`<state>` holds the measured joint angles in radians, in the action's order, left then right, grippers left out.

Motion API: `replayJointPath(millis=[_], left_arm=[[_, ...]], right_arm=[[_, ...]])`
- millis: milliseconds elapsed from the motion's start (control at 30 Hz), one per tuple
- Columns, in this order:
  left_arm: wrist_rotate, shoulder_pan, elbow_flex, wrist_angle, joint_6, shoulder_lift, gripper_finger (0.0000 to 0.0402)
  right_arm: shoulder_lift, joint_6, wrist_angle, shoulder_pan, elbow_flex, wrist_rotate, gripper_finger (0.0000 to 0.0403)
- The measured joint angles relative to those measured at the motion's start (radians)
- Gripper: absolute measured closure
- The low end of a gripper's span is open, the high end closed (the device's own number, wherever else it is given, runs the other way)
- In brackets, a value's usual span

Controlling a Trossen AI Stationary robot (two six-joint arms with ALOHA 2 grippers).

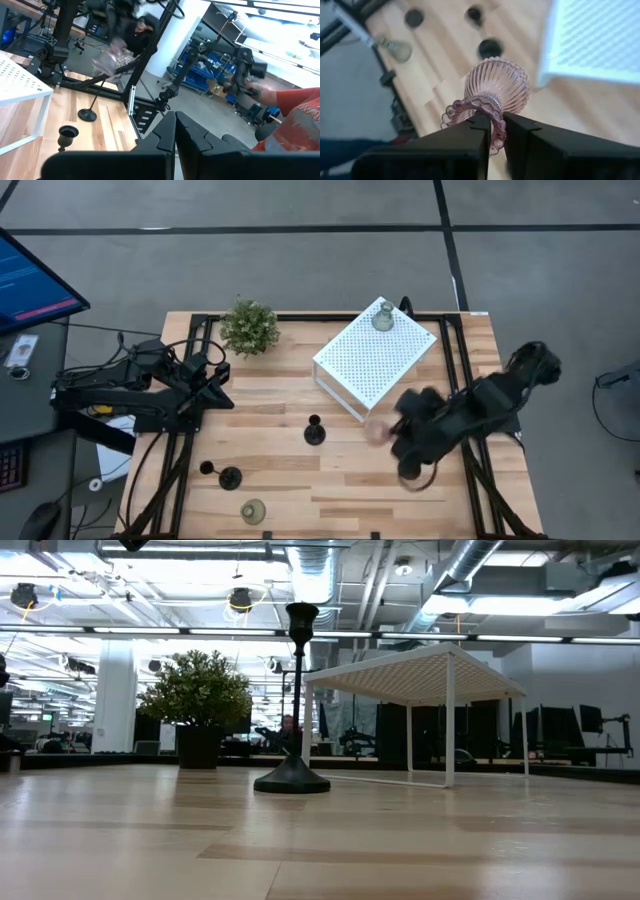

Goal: Pick & Place candle stick holders
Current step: Put the pink glass candle holder on the shelf aligned with the other green candle holder

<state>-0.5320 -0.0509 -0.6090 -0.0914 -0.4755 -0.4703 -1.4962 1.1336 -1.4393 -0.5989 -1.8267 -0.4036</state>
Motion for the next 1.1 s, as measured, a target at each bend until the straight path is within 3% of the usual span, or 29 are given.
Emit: replayJointPath(millis=[300,567,800,900,1100], left_arm=[[0.007,-0.001,0.0,0.0,0.0,-0.001,0.0392],[0.058,-0.001,0.0,0.002,0.0,-0.001,0.0392],[0.076,-0.001,0.0,0.002,0.0,-0.001,0.0392],[0.083,-0.001,0.0,0.002,0.0,-0.001,0.0392],[0.094,-0.001,0.0,0.002,0.0,-0.001,0.0392]], right_arm=[[0.187,-0.06,-0.131,0.164,0.006,-0.166,0.038],[0.263,-0.094,-0.132,0.519,0.006,-0.201,0.038],[0.24,-0.226,-0.133,0.858,0.009,-0.043,0.038],[0.209,-0.323,-0.134,0.958,0.028,0.055,0.038],[0.132,-0.465,-0.131,1.072,0.059,0.141,0.038]])
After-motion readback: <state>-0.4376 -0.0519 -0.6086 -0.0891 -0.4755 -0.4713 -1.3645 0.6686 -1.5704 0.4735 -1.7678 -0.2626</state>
